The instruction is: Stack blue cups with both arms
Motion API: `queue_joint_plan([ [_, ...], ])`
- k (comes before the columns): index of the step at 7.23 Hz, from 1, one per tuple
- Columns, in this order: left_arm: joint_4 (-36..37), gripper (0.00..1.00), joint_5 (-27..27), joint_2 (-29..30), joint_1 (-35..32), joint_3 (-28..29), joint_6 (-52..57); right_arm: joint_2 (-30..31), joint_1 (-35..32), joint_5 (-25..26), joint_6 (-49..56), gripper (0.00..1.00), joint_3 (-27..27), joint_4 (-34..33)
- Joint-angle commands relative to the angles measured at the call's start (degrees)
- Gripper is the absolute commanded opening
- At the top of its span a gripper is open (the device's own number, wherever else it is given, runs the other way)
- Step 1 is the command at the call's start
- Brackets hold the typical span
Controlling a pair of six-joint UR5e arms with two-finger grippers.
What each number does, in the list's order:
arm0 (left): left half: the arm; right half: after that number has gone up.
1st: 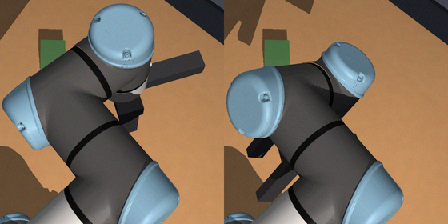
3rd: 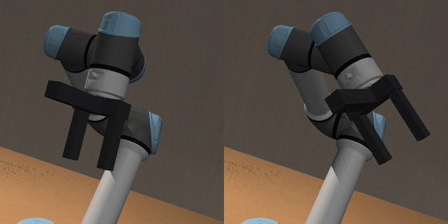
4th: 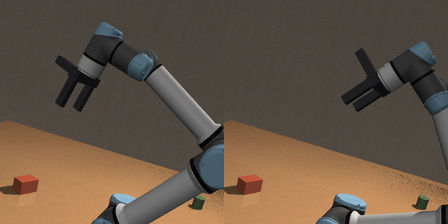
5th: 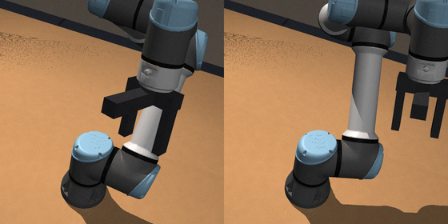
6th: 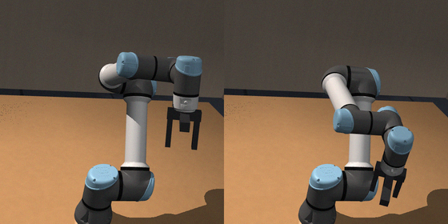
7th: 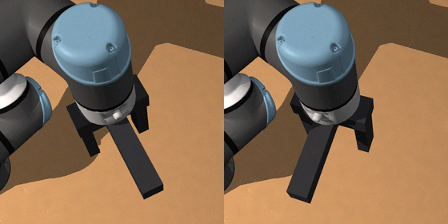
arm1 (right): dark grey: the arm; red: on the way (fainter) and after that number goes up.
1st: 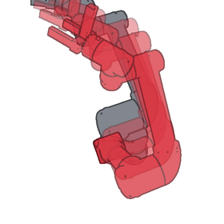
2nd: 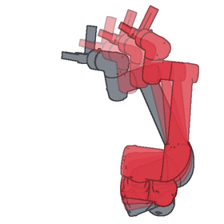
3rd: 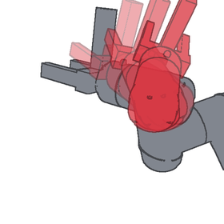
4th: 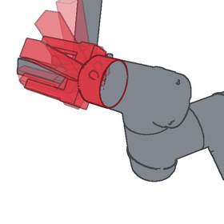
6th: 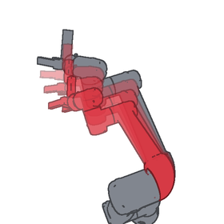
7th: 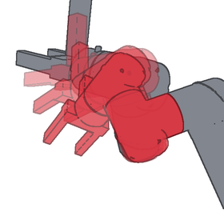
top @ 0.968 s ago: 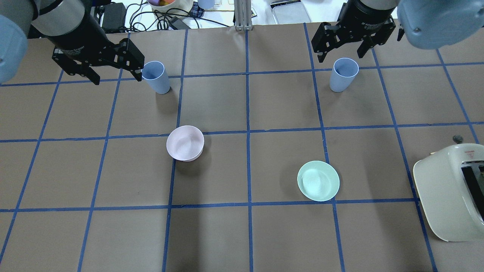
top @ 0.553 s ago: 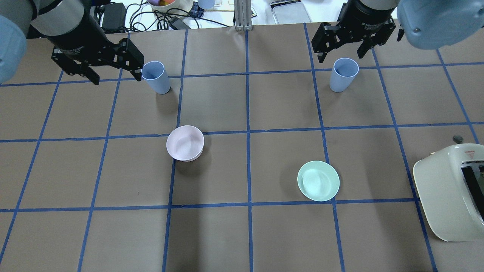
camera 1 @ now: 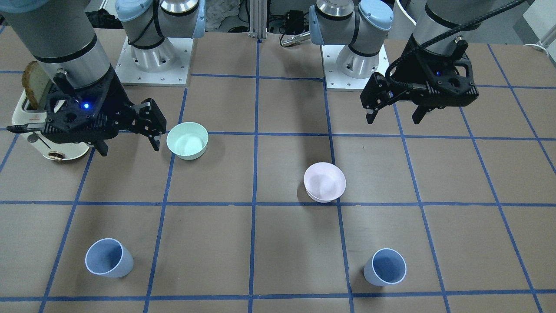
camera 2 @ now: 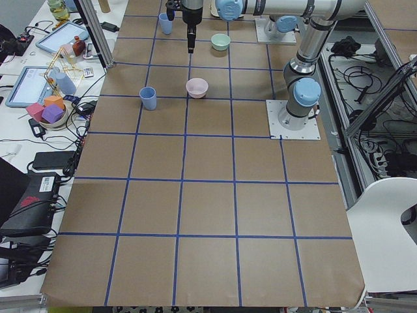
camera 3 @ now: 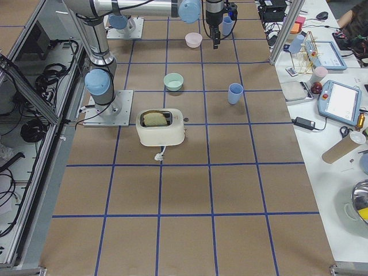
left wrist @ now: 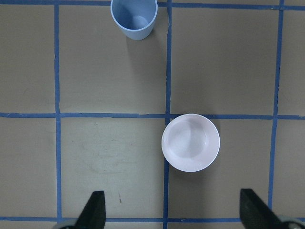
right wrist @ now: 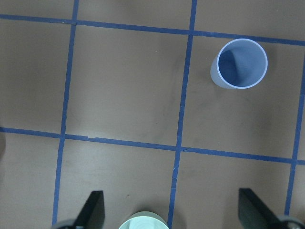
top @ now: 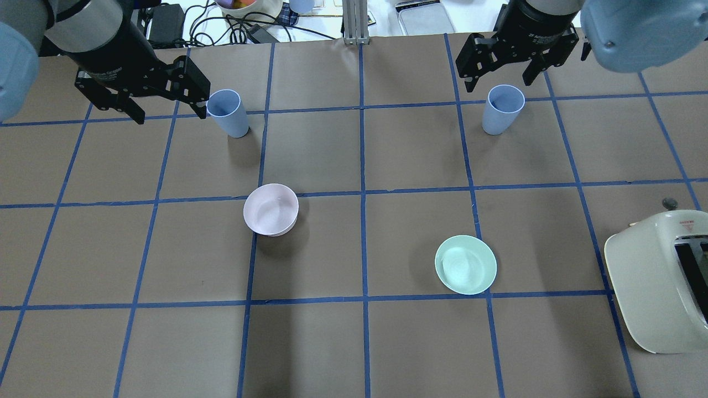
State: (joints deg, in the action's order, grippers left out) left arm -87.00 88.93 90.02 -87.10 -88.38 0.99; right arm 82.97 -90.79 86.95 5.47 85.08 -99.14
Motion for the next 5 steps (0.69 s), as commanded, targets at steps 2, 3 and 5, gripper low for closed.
queue_joint_plan([
  [2,-1.51,1.0,1.86,1.45,1.04,0.13,-0.29,0.0,0.0,0.06,-0.02,1.0,0.0,0.0],
  [3,0.41,1.0,1.78,6.17,1.32,0.75,0.32,0.0,0.0,0.07,-0.02,1.0,0.0,0.0],
  [5,12.76,1.0,1.08,16.71,1.32,4.68,0.94,0.0,0.0,0.07,-0.02,1.0,0.09,0.0],
])
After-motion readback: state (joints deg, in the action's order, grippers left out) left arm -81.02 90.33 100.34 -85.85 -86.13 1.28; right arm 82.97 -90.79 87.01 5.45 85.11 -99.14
